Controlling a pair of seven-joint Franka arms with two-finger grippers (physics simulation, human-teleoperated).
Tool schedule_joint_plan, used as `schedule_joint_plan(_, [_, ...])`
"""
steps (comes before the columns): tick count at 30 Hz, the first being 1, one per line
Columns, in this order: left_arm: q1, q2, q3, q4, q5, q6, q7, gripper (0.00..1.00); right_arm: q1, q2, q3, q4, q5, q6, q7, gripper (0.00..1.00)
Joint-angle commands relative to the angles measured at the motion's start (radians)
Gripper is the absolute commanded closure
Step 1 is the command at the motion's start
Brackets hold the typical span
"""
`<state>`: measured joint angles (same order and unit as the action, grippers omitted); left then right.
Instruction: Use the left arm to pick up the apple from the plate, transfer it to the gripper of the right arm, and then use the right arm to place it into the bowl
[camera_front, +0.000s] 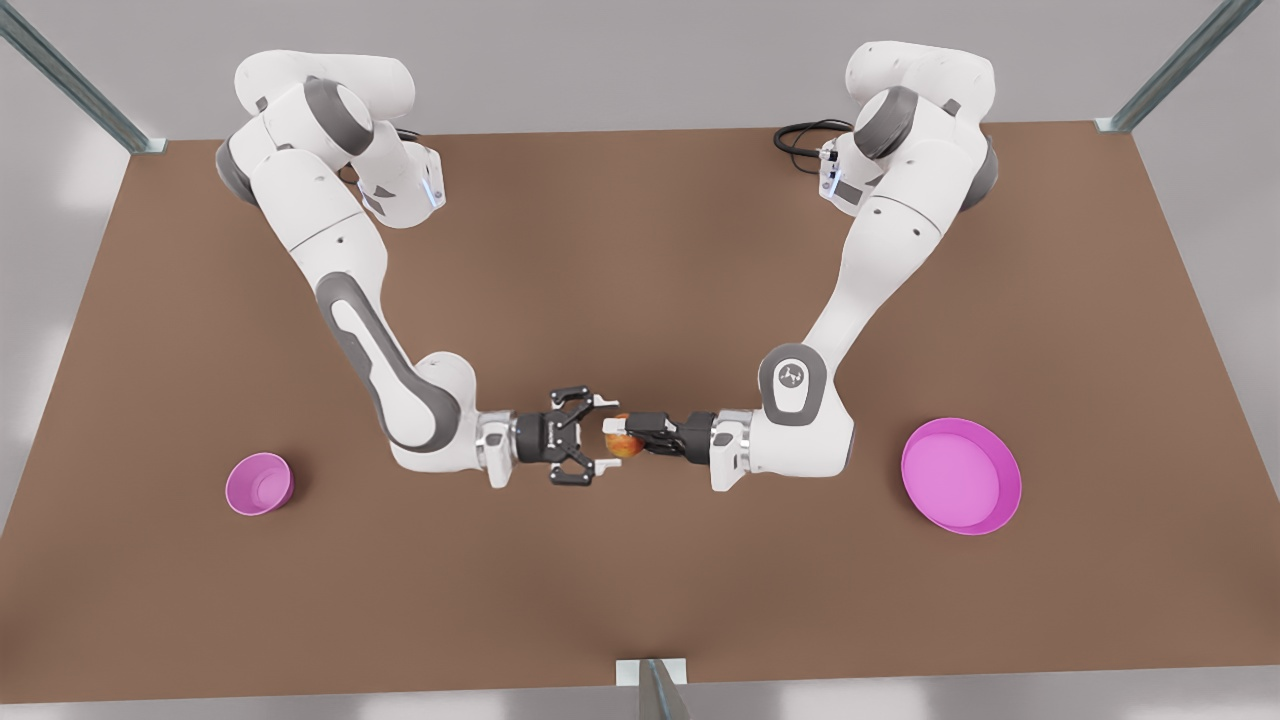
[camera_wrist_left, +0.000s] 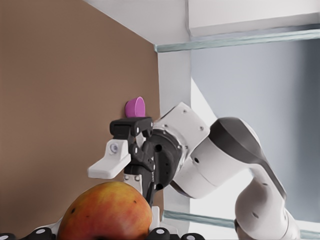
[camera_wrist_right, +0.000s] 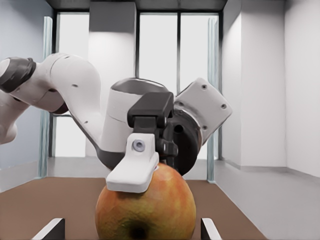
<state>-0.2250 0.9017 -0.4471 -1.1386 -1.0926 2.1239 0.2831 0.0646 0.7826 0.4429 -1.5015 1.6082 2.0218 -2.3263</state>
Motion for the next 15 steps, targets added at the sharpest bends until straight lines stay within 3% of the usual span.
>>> schedule_joint_plan(1, [-0.002, -0.001, -0.001, 0.0, -0.006, 0.005, 0.028, 0.33, 0.0, 0.004, 0.005, 0.006, 0.006, 0.02, -0.082, 0.0])
schedule_joint_plan(15, [-0.005, -0.001, 0.001, -0.001, -0.006, 0.01, 0.03, 0.33, 0.038, 0.027, 0.02, 0.029, 0.029, 0.057, -0.081, 0.0])
